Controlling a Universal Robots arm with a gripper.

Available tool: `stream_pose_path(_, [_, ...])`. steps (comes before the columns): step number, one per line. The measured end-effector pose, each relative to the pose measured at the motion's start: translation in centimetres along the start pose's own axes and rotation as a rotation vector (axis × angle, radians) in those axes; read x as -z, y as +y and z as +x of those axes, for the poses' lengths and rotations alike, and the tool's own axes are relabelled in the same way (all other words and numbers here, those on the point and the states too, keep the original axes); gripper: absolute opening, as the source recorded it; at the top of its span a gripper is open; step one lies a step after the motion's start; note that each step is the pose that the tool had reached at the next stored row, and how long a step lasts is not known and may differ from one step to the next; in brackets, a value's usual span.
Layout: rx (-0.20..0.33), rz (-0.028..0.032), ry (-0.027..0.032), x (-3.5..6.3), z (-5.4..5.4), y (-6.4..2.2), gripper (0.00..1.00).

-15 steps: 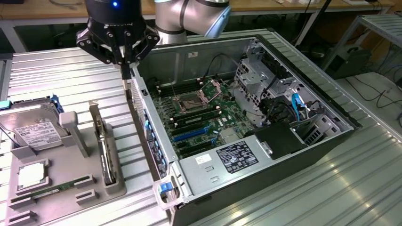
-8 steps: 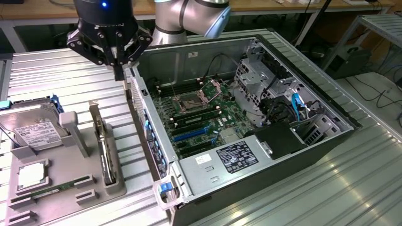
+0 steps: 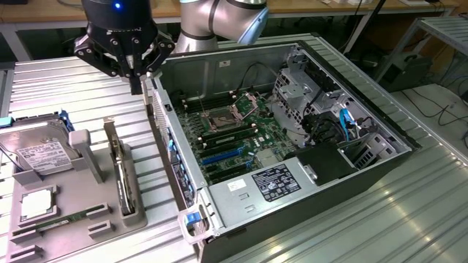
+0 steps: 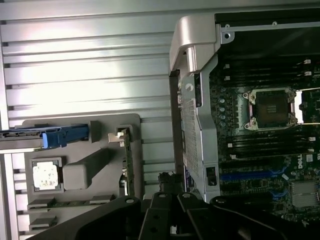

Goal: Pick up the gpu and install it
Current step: 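Reach for the gpu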

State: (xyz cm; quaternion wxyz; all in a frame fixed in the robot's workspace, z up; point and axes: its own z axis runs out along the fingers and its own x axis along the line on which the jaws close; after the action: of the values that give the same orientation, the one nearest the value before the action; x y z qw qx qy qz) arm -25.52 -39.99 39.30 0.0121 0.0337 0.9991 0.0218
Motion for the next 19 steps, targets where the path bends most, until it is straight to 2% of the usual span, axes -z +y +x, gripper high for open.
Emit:
stream_pose_path(8, [0.002,-0.0001,0.0,0.02,0.5,-0.35,0.11])
stream_pose_path(15, [0.015,-0.0011,0.0007,0.09,1.4,-1.54,0.11])
stream_pose_path(19, [0.045,-0.0019,0.002,0.09,1.6,-1.78,0.11])
